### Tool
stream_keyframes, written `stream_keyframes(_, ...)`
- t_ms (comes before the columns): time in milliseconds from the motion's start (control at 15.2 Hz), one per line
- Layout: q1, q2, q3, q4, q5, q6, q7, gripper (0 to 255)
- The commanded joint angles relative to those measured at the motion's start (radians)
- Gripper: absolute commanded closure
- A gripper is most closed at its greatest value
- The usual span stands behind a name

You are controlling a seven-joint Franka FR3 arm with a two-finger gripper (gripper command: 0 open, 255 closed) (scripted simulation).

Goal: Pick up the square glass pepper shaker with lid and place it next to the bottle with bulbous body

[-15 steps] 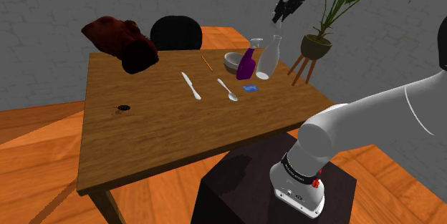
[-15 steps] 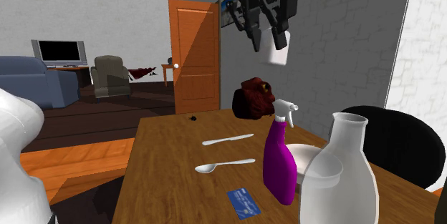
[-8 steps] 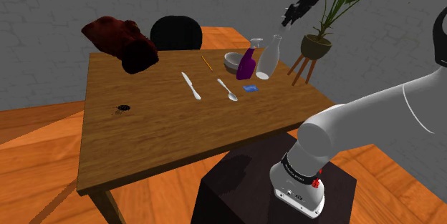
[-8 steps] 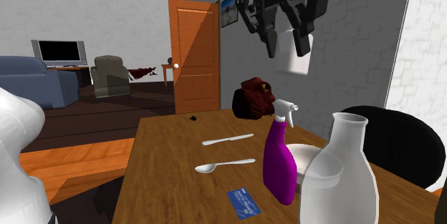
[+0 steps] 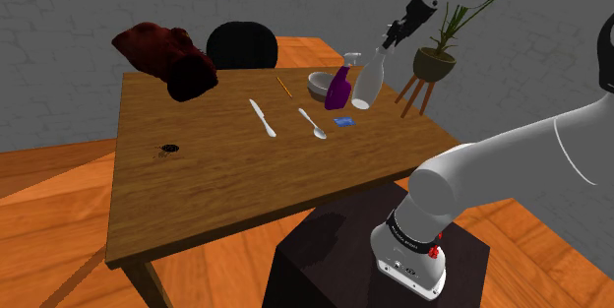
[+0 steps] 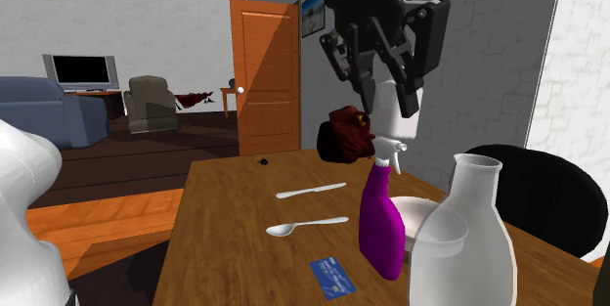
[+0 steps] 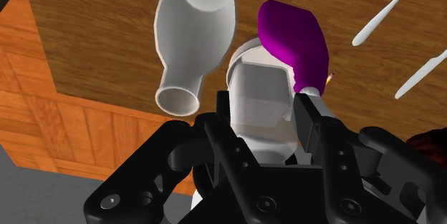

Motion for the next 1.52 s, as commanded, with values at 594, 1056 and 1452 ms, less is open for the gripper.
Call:
stream_keyframes(594, -0.002, 0.014, -0.025, -0.137, -0.001, 0.150, -0.022, 255)
stream_keyframes(1056, 0.002, 0.037, -0.047, -0.212, 0.005, 0.248, -0.040, 255)
stream_keyframes(1452, 0.010, 0.068, -0.069, -0.269, 0.016, 0.335, -0.062, 255)
